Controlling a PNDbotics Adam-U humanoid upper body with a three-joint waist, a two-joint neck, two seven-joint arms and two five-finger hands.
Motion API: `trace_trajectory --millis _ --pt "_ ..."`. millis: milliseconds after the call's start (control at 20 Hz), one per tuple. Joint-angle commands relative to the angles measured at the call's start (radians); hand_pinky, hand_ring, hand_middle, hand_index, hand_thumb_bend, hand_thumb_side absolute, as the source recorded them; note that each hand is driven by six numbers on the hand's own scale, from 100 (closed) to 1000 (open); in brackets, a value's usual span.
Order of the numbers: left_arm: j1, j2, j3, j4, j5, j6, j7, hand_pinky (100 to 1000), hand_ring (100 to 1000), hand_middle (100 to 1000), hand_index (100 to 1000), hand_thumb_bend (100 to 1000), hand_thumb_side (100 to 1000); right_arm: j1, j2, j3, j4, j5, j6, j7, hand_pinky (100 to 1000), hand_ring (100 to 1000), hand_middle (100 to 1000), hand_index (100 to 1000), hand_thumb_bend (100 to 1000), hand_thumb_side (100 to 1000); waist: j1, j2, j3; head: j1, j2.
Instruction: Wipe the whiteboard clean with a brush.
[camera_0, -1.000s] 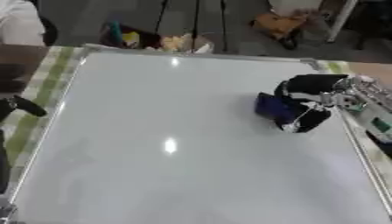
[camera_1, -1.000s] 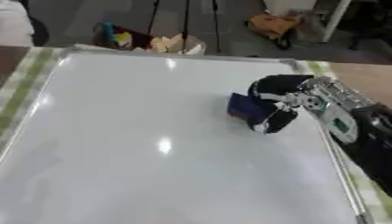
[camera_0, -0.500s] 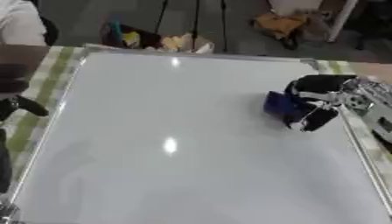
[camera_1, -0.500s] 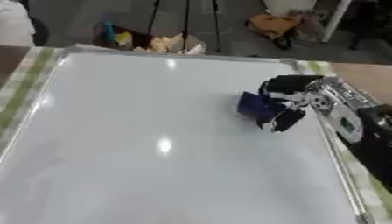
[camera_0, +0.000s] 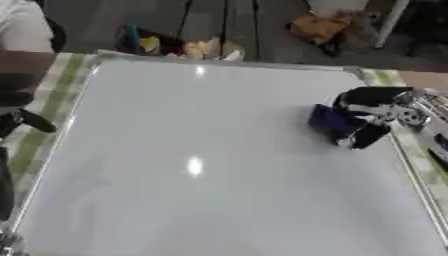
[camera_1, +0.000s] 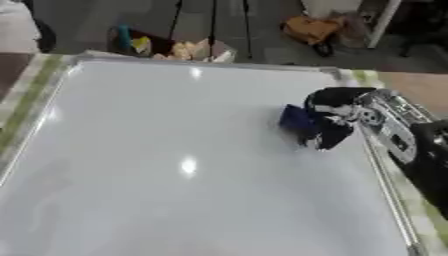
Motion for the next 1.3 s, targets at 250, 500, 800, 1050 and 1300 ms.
trace_trajectory --millis 250,500,800,1050,1300 --pt "-0.008 0.001 -0.005 -0.018 0.006 -0.004 -0.003 427 793 684 639 100 921 -0.029 -0.012 -0.022 0.027 0.036 0.031 0.016 744 740 500 100 100 377 0.003 -0.020 0.003 -0.002 -0.002" --pt "-0.009 0.001 -0.005 -0.018 0.007 -0.004 -0.002 427 793 684 639 100 921 -0.021 -0.015 -0.014 0.016 0.017 0.024 0.069 742 737 497 100 100 371 0.005 -0.021 0.003 -0.002 0.003" --pt "-0.011 0.000 -0.006 -0.018 0.008 -0.004 -0.004 427 793 684 640 100 919 0.001 -0.030 -0.003 -0.026 -0.018 0.026 0.106 738 733 492 100 100 371 0.008 -0.024 0.000 -0.002 0.006" --pt "-0.011 -0.001 -0.007 -0.018 0.009 -0.004 -0.005 427 792 683 641 100 919 0.017 -0.038 0.009 -0.053 -0.051 0.028 0.132 728 724 483 100 100 366 0.009 -0.027 -0.003 -0.001 0.007" --pt "-0.011 -0.002 -0.007 -0.018 0.010 -0.004 -0.006 427 793 684 641 100 919 0.038 -0.051 0.015 -0.091 -0.091 0.033 0.144 725 725 485 100 100 367 0.009 -0.030 -0.008 0.001 0.007"
